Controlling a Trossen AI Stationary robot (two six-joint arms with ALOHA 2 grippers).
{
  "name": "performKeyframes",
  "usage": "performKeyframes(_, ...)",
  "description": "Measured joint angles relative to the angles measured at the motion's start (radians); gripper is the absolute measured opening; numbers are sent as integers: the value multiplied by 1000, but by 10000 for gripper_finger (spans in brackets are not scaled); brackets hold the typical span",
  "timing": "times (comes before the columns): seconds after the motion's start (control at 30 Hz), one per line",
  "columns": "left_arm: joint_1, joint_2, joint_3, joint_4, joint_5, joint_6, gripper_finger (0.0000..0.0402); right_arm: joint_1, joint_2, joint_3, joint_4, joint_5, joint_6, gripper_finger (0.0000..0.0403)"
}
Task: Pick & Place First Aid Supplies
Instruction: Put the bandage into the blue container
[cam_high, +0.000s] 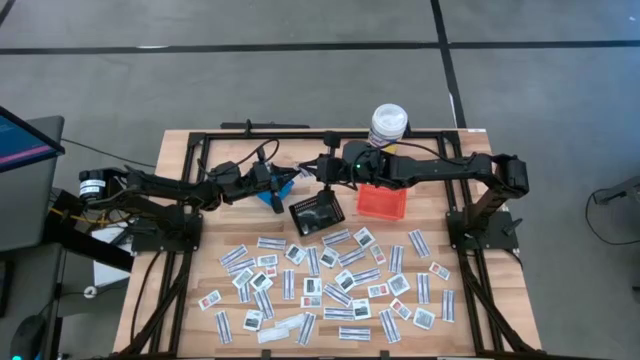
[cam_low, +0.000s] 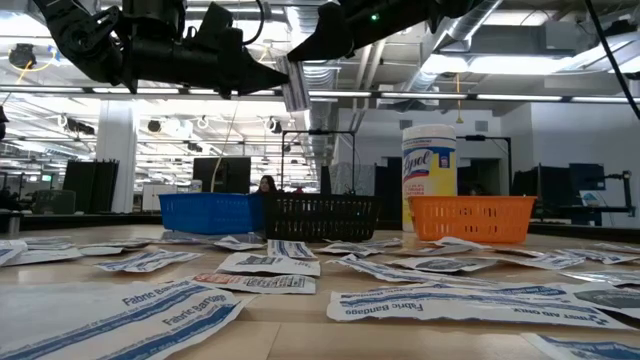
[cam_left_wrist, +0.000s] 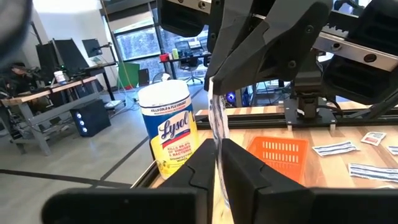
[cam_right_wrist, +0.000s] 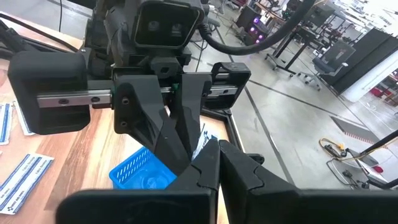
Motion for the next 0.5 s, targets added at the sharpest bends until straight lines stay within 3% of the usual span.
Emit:
performKeyframes(0.3, 0, 0, 0, 38, 1, 0, 93, 0, 0, 0, 1, -63, 0, 0)
performKeyframes(0.5, 0, 0, 0, 40, 11, 0, 103, 0, 1, 0, 1, -85, 6, 0)
